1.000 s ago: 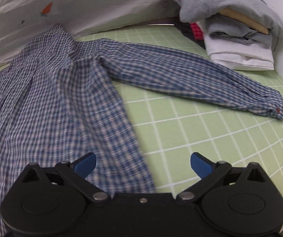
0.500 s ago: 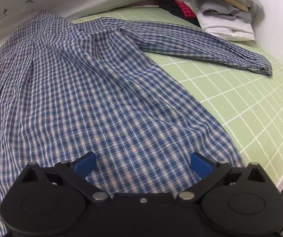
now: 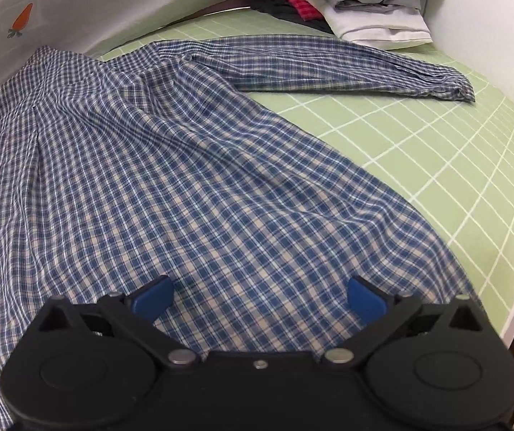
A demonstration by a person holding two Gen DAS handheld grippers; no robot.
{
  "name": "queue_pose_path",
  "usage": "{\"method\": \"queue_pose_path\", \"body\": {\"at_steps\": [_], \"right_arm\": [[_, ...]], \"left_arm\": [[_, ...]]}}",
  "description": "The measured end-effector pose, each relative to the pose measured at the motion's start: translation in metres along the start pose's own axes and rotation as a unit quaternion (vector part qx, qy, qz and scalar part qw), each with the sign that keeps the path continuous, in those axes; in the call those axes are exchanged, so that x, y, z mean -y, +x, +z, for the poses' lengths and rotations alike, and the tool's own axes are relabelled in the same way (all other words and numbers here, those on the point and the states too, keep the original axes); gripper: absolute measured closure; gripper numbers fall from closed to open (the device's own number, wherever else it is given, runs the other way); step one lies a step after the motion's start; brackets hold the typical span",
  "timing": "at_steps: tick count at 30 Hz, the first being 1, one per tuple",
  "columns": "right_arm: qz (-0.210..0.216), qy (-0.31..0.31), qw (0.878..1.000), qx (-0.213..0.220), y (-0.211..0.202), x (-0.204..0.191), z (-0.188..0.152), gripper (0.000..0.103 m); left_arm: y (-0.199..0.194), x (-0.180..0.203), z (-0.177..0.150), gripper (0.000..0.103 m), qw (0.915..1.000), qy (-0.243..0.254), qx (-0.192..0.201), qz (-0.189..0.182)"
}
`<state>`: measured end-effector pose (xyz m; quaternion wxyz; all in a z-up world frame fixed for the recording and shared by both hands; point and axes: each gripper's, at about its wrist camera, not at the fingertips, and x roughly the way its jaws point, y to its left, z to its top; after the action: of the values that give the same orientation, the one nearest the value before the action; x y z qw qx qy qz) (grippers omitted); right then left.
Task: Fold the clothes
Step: 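Grasp the other buttoned sleeve cuff with the left gripper near the jeans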
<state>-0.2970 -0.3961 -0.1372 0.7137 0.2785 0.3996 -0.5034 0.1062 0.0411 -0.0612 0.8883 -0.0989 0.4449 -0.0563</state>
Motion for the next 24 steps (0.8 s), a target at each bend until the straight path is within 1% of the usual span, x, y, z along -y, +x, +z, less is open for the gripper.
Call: {"method": "queue_pose_path", "body": {"at_steps": [2,4,6,10,12,13,15,16,19,20,23,24], "right_arm": [[-0.003,0.003,1.000,-0.003,0.001,-0.003,0.002,0.000],[-0.002,0.001,1.000,-0.002,0.002,-0.005,0.003,0.000],[-0.002,0.002,1.000,0.000,0.003,-0.007,0.004,0.000],[-0.003,0.003,1.000,0.006,0.003,-0.010,0.004,0.000],[-0.001,0.000,1.000,0.010,0.003,-0.011,0.003,0.000],[0.000,-0.002,1.000,0.012,0.003,-0.012,0.003,0.000],[0.001,-0.003,1.000,0.014,0.003,-0.012,0.003,0.000],[0.002,-0.004,1.000,0.015,0.003,-0.012,0.003,0.000],[0.003,-0.006,1.000,0.018,0.002,-0.013,0.002,0.000],[0.003,-0.006,1.000,0.020,0.002,-0.013,0.001,0.000],[0.004,-0.007,1.000,0.024,0.002,-0.012,0.000,0.000],[0.004,-0.007,1.000,0.026,0.002,-0.012,-0.001,0.000]], "left_arm": [[0.009,0.002,0.002,0.001,1.0000,-0.001,-0.005,0.000],[0.018,0.002,0.002,0.003,0.9999,0.002,-0.013,0.008],[0.022,0.001,0.000,0.021,0.9998,0.000,-0.018,0.008],[0.022,-0.004,-0.003,0.039,0.9997,-0.016,-0.017,-0.001],[0.020,-0.008,-0.005,0.062,0.9994,-0.030,-0.012,-0.009],[0.019,-0.009,-0.005,0.069,0.9992,-0.037,-0.010,-0.014],[0.014,-0.011,-0.006,0.089,0.9989,-0.042,-0.004,-0.017],[0.011,-0.011,-0.006,0.093,0.9989,-0.043,0.001,-0.017],[-0.004,-0.016,-0.008,0.095,0.9981,-0.053,0.023,-0.023],[-0.009,-0.019,-0.009,0.096,0.9977,-0.056,0.028,-0.025],[-0.016,-0.025,-0.011,0.095,0.9978,-0.057,0.029,-0.016],[-0.017,-0.027,-0.012,0.093,0.9978,-0.058,0.029,-0.012]]}}
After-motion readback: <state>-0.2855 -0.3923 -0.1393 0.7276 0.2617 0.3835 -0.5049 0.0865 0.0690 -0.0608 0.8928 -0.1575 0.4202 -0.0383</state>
